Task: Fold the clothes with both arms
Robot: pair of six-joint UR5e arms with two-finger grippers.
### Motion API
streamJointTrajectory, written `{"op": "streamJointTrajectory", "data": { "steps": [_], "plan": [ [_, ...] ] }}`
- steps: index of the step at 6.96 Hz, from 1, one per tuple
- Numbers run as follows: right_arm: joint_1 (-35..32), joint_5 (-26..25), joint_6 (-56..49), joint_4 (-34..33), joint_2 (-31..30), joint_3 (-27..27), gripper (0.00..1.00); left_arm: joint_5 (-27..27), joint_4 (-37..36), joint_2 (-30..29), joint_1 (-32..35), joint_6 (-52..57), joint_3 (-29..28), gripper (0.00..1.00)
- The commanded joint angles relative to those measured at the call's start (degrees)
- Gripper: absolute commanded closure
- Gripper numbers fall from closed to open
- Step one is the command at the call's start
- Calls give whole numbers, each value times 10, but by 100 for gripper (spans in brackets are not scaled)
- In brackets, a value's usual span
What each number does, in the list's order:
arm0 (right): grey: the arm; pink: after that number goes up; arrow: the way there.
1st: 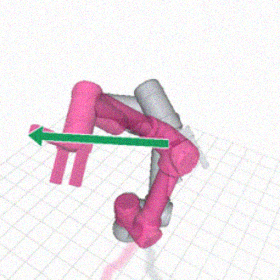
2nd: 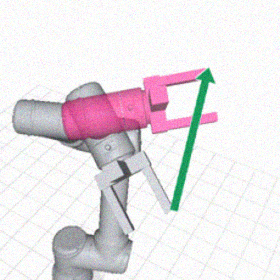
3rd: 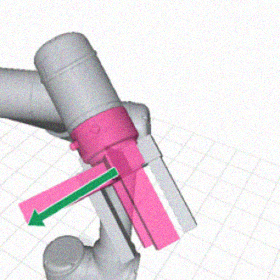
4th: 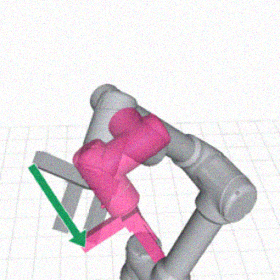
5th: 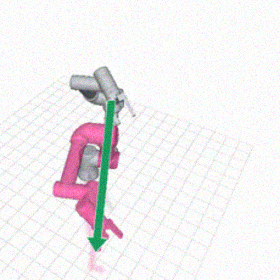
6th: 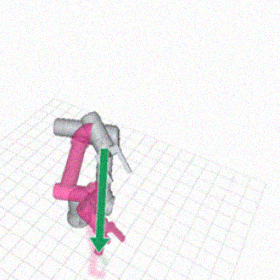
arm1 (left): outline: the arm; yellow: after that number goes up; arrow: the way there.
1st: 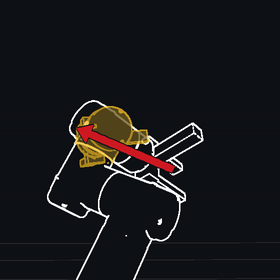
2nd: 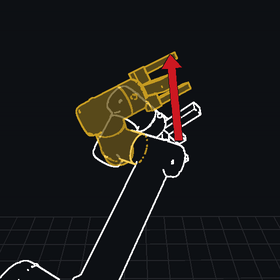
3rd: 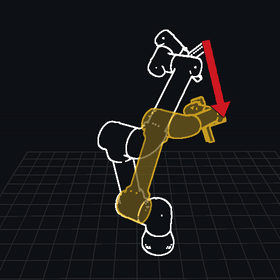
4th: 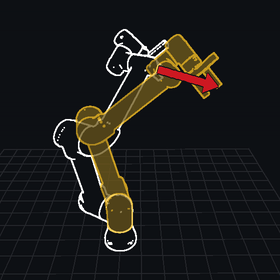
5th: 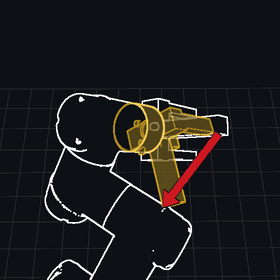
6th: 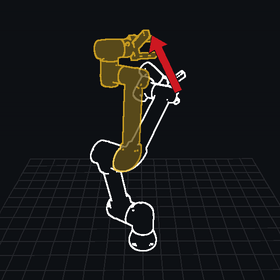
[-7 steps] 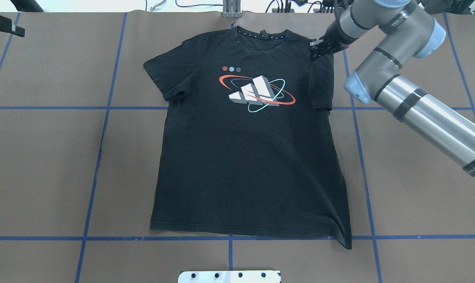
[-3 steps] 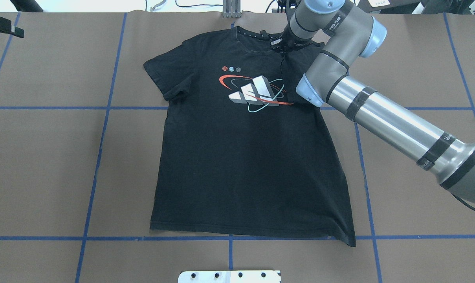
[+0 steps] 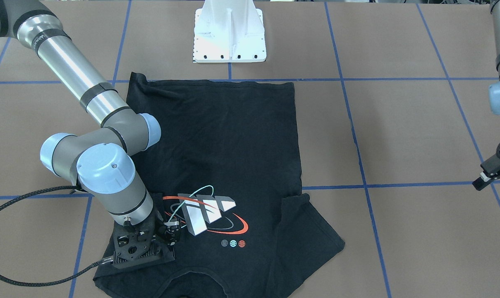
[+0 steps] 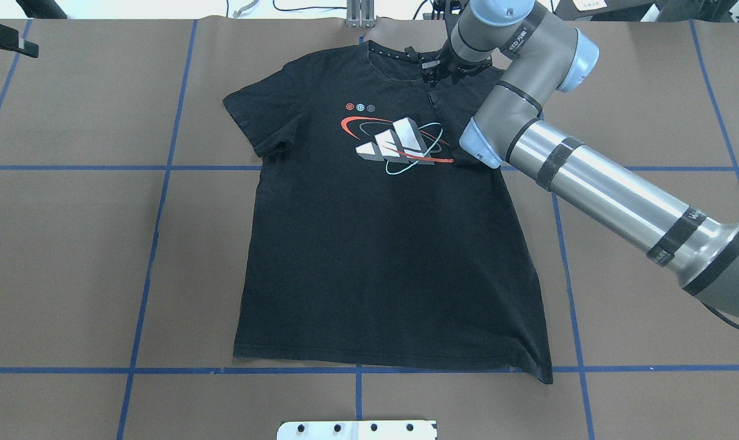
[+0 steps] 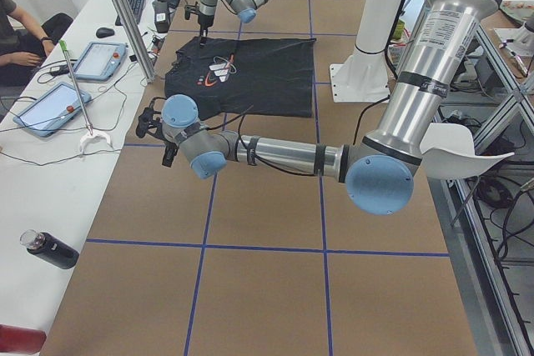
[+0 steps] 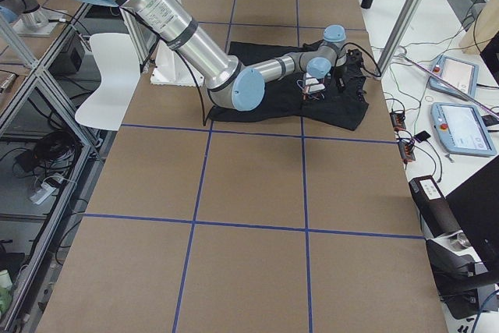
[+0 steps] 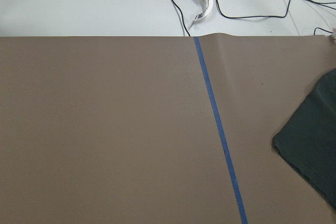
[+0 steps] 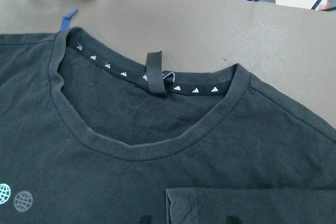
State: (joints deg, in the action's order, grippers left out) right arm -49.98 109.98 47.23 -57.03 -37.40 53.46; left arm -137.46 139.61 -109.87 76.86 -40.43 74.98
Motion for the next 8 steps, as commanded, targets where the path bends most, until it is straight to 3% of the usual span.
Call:
{"op": "streamJointTrajectory", "data": {
  "steps": [1, 3, 5, 6, 8],
  "plan": [
    [-14, 16, 19, 3, -6, 3, 0, 1, 0, -21, -8, -26, -6, 0],
    [-42, 84, 60, 1, -45, 65, 0, 78, 9, -63, -76, -109, -2, 0],
    [-49, 133, 94, -4, -102, 157, 0, 189, 94, -71, -158, -221, -9, 0],
    [-50, 145, 125, -5, -124, 195, 0, 252, 112, -84, -197, -242, -31, 0],
    [-50, 146, 142, -4, -147, 229, 0, 314, 164, -151, -238, -263, -146, 1]
  ]
}}
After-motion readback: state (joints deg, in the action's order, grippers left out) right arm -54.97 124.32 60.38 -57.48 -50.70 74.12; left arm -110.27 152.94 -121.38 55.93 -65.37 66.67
